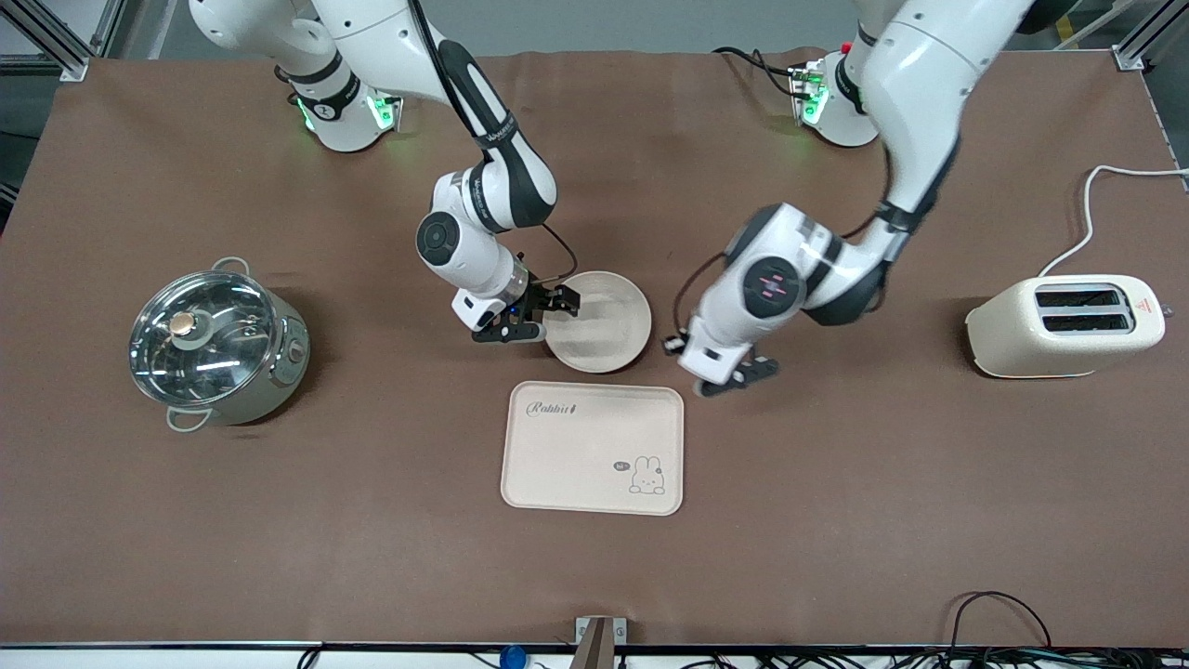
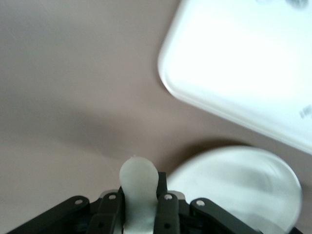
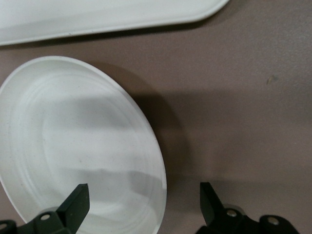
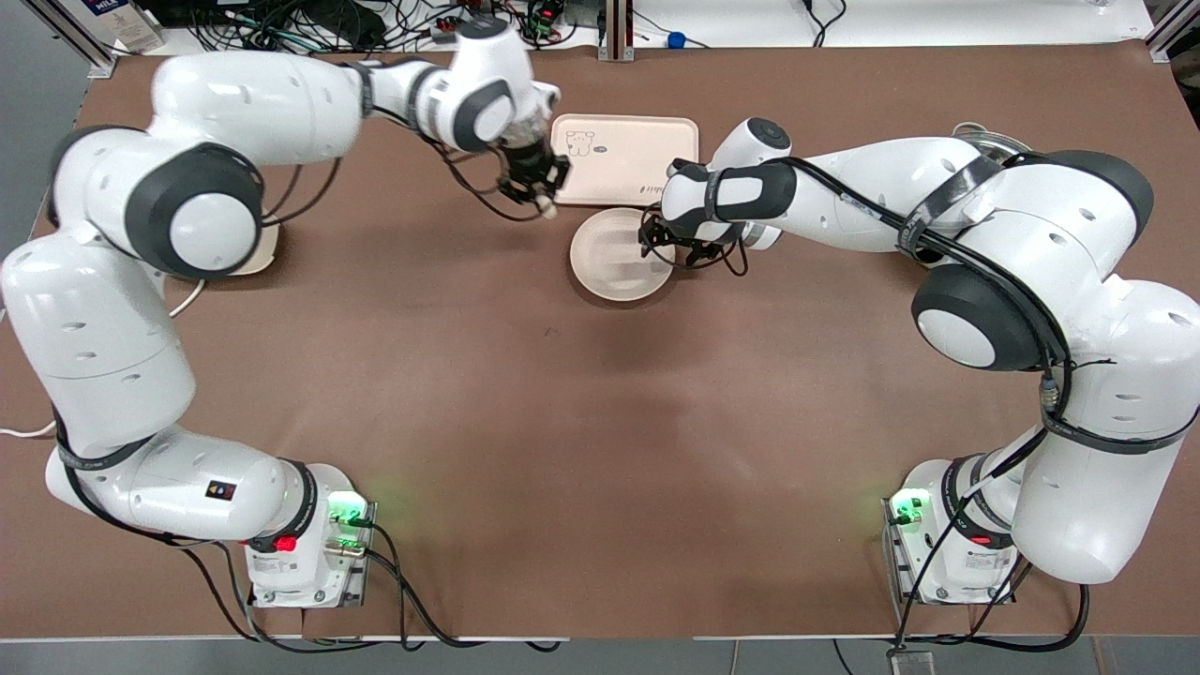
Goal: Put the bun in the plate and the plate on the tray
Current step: 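Lift the plate with the right gripper while the left gripper drops the bun onto it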
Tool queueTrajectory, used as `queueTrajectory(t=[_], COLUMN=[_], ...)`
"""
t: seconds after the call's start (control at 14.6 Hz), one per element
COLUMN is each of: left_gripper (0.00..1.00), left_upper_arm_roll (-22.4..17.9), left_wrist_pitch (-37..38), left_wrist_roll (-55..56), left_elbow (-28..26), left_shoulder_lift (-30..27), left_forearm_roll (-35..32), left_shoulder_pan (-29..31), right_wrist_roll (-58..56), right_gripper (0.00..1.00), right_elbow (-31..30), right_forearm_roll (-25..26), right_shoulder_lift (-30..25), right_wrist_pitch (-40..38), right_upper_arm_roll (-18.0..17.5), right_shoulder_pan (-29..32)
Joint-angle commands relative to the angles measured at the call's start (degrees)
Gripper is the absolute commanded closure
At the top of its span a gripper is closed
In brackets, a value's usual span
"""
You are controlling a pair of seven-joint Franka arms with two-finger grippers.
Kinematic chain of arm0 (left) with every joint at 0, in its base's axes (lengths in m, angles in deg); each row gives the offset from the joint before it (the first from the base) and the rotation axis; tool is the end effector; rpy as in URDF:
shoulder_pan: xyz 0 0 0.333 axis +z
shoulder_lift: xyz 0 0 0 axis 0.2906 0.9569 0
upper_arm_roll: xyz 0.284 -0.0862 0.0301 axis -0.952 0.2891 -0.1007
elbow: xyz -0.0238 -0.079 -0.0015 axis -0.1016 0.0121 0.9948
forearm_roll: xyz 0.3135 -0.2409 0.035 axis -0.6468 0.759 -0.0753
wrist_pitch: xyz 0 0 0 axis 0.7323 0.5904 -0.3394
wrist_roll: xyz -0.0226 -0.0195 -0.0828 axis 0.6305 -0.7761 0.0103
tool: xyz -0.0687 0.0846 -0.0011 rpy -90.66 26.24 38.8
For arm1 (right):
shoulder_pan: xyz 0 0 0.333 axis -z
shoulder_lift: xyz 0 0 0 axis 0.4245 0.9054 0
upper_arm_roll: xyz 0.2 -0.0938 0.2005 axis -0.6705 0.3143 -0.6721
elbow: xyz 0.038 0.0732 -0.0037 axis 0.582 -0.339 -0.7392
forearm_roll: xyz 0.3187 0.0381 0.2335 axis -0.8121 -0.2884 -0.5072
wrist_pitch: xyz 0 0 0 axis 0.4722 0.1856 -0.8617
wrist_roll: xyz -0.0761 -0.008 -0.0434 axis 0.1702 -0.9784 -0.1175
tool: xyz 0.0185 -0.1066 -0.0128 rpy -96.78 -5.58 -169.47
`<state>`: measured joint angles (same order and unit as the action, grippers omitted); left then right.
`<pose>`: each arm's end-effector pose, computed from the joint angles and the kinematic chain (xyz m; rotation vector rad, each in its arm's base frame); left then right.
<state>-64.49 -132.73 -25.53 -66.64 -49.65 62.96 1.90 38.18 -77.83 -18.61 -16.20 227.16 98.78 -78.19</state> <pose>0.5226 -0.3997 0.2373 2.9794 0.5306 -0.2573 0.4616 0.3790 0.1637 -2.7761 0.0700 0.0867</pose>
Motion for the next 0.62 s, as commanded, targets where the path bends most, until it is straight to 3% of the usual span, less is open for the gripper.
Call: queueTrajectory(t=[0.0, 0.27, 0.41, 0.48, 0.55], left_gripper=[0.74, 0.59, 0.42, 0.29, 0.04], left_upper_arm_roll=[-0.5, -2.2, -3.8, -3.8, -3.9], left_wrist_pitch=[-1.0, -7.6, -7.6, -7.3, -7.2], left_wrist_roll=[6.6, 12.2, 12.2, 12.2, 12.2], left_elbow=[4.1, 5.4, 5.3, 5.3, 5.3], left_shoulder_lift=[4.5, 8.9, 8.7, 8.6, 8.3], left_forearm_roll=[-0.1, -0.2, -0.3, -0.3, -0.3], left_shoulder_pan=[-5.2, -11.0, -11.8, -11.6, -11.4], right_wrist_roll=[-1.3, -1.4, -1.4, -1.7, -1.5], right_gripper=[0.01, 0.01, 0.04, 0.57, 0.93], right_elbow=[-0.7, -0.8, -0.8, -0.8, -0.7], right_forearm_roll=[-1.5, -1.5, -1.5, -1.5, -1.5], right_shoulder_lift=[-1.2, -1.2, -1.2, -1.2, -1.2], right_wrist_pitch=[-0.5, -0.6, -0.6, -0.5, -0.5], right_upper_arm_roll=[-0.4, -0.4, -0.4, -0.4, -0.4], right_shoulder_pan=[0.9, 0.9, 1.0, 1.0, 1.0])
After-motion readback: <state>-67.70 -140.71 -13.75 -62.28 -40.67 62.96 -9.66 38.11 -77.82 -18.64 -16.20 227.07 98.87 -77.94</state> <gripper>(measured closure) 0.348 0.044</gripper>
